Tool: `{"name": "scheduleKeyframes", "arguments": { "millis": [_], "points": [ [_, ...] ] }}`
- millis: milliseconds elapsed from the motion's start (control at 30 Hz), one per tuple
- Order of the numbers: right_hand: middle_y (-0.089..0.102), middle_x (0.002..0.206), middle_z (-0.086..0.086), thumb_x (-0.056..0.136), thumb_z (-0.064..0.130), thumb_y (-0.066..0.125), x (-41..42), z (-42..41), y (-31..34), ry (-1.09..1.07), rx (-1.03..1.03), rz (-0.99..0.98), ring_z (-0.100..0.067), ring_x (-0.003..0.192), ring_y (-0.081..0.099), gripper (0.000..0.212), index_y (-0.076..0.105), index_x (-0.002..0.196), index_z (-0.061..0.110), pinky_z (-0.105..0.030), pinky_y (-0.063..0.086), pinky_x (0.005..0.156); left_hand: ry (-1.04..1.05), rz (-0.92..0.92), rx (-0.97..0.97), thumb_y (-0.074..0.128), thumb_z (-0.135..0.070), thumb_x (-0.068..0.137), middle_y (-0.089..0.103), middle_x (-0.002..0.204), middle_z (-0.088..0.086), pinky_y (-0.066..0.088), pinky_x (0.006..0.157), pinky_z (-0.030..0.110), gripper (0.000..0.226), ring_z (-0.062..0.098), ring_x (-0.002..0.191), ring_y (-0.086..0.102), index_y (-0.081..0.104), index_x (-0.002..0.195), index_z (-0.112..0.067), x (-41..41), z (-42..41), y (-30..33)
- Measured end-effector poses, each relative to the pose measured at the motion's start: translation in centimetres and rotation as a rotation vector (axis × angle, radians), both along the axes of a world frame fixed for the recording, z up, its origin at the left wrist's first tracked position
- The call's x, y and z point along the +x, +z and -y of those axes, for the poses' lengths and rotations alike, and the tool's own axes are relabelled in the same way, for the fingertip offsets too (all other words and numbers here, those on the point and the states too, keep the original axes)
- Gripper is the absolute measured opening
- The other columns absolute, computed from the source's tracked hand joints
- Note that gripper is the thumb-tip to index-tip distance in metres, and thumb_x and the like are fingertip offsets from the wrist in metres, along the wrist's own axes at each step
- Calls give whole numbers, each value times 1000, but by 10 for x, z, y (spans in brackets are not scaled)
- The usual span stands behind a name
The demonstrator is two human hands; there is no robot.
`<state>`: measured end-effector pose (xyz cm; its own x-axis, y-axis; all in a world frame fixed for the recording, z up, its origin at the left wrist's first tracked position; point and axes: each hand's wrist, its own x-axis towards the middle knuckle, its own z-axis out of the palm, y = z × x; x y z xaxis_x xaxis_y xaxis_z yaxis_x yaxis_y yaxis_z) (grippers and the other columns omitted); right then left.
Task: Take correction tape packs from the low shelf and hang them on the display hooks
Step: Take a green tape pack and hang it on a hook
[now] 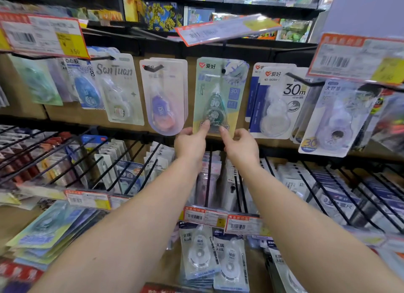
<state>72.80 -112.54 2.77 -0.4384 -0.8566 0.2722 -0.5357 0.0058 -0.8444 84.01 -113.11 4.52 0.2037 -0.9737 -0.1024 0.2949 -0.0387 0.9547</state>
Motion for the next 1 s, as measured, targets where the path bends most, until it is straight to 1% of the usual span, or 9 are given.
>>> {"name": "scheduleKeyframes", "arguments": {
  "millis": [100, 233, 400, 500, 600, 733, 800, 900, 1000],
  "points": [
    [68, 80, 0, 87, 67, 52, 0, 3, 1, -3, 10, 3, -18, 78, 64, 48, 57, 87, 19, -32, 48, 64, 9, 14, 20, 78, -44, 82, 66, 112, 9, 46, 75, 29, 33, 23, 96, 58, 50, 84, -27, 0, 1, 1],
    [68, 82, 0, 88, 66, 52, 2, 2, 3, -5, 28, 17, -17, 78, 63, 43, 50, 80, 24, -30, 40, 57, 7, 31, 26, 77, -43, 83, 65, 114, 10, 44, 73, 28, 34, 23, 98, 58, 50, 90, -23, 0, 1, 4],
    [69, 91, 0, 86, 67, 54, 2, 1, 3, -7, 47, 46, -19, 86, 67, 44, 54, 95, 23, -36, 55, 74, -50, 87, 3, 76, -41, 85, 59, 120, 5, 43, 88, 31, 46, 21, 106, 55, 51, 115, -17, 2, 0, 3],
    [69, 109, -3, 86, 64, 57, 4, -8, 3, -9, 73, 49, -22, 99, 66, 55, 55, 122, 22, -44, 56, 86, -98, 201, -13, 75, -40, 85, 52, 131, 2, 40, 95, 32, 72, 18, 114, 50, 42, 142, -13, 7, -3, -1],
    [61, 128, -3, 90, 54, 60, 8, -22, 5, -10, 131, 15, -24, 113, 61, 63, 48, 138, 16, -40, 52, 94, -111, 461, -56, 73, -44, 85, 51, 143, 8, 42, 107, 38, 75, 25, 127, 51, 41, 145, -12, 18, -4, -9],
    [58, 134, -6, 90, 52, 59, 20, -42, 5, 6, 281, -224, -26, 122, 55, 63, 45, 142, 20, -42, 49, 99, -187, 1140, -153, 59, -55, 90, 48, 143, 13, 40, 107, 44, 69, 34, 132, 43, 41, 144, -18, 43, -21, -15],
    [55, 137, -9, 91, 55, 54, 31, -54, 6, -5, 335, -386, -30, 125, 51, 63, 44, 144, 22, -44, 47, 102, -223, 1356, -220, 52, -56, 92, 47, 143, 14, 37, 108, 46, 64, 36, 133, 40, 42, 143, -18, 58, -32, -16],
    [49, 142, -9, 94, 56, 49, 50, -76, 10, -29, 366, -578, -34, 131, 42, 63, 41, 147, 25, -45, 41, 105, -266, 1525, -286, 47, -56, 94, 48, 143, 14, 34, 110, 46, 62, 36, 134, 40, 45, 143, -18, 79, -47, -16],
    [51, 142, -8, 93, 55, 50, 70, -96, 9, -45, 340, -633, -34, 131, 43, 61, 43, 146, 26, -45, 41, 104, -275, 1565, -331, 46, -57, 95, 52, 139, 14, 34, 107, 46, 56, 36, 131, 43, 53, 135, -18, 98, -65, -14]
  ]
}}
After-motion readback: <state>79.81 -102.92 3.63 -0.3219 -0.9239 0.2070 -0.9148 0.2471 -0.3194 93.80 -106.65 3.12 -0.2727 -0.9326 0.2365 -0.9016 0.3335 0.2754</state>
